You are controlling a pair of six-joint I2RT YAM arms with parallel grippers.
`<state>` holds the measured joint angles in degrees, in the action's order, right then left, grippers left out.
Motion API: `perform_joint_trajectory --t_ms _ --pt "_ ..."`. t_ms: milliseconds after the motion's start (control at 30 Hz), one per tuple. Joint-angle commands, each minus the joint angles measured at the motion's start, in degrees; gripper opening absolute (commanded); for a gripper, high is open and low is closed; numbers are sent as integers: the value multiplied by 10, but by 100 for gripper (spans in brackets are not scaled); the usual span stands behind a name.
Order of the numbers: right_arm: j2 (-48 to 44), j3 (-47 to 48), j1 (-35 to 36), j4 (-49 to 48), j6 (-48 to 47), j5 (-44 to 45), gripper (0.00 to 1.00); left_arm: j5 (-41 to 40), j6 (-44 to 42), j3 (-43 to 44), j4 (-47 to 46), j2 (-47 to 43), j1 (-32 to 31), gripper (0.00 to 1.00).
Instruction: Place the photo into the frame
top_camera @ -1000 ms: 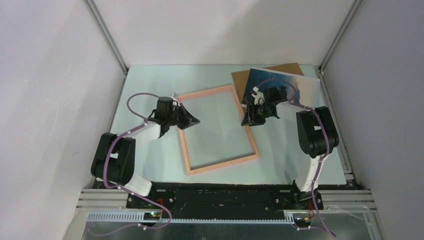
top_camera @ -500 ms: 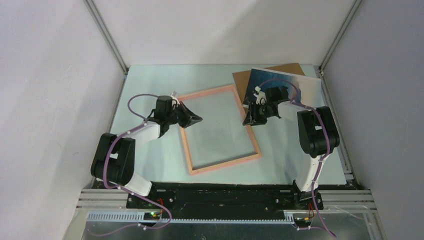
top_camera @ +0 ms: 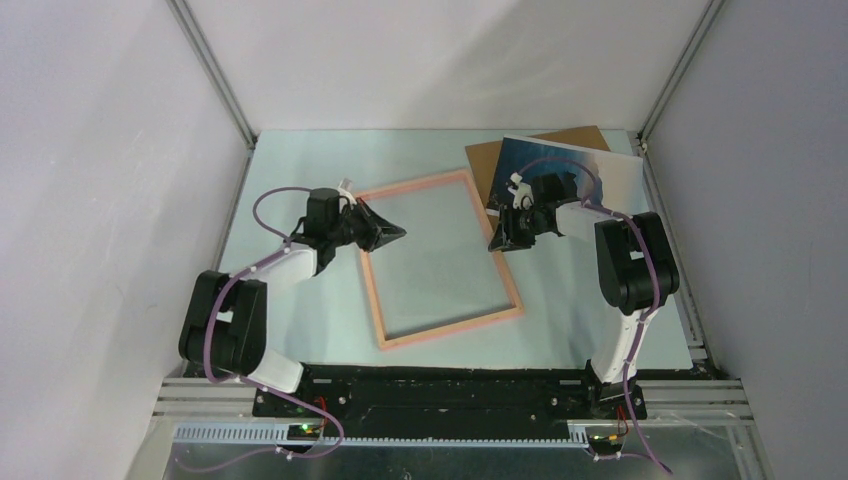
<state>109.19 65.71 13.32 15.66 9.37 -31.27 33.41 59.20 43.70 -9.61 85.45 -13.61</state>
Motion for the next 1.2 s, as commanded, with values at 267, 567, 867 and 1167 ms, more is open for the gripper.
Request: perform_joint_trajectory --t_ms 267,567,867,1167 --pt "3 12 4 3 4 37 26 42 25 8 -27 -33 -5 0" --pt "2 12 5 4 3 35 17 50 41 5 -40 -30 -6 0" --pt "1 12 4 4 1 33 15 59 41 10 -48 -19 -6 0" --pt "1 12 4 5 1 30 15 53 13 22 -42 4 -6 0"
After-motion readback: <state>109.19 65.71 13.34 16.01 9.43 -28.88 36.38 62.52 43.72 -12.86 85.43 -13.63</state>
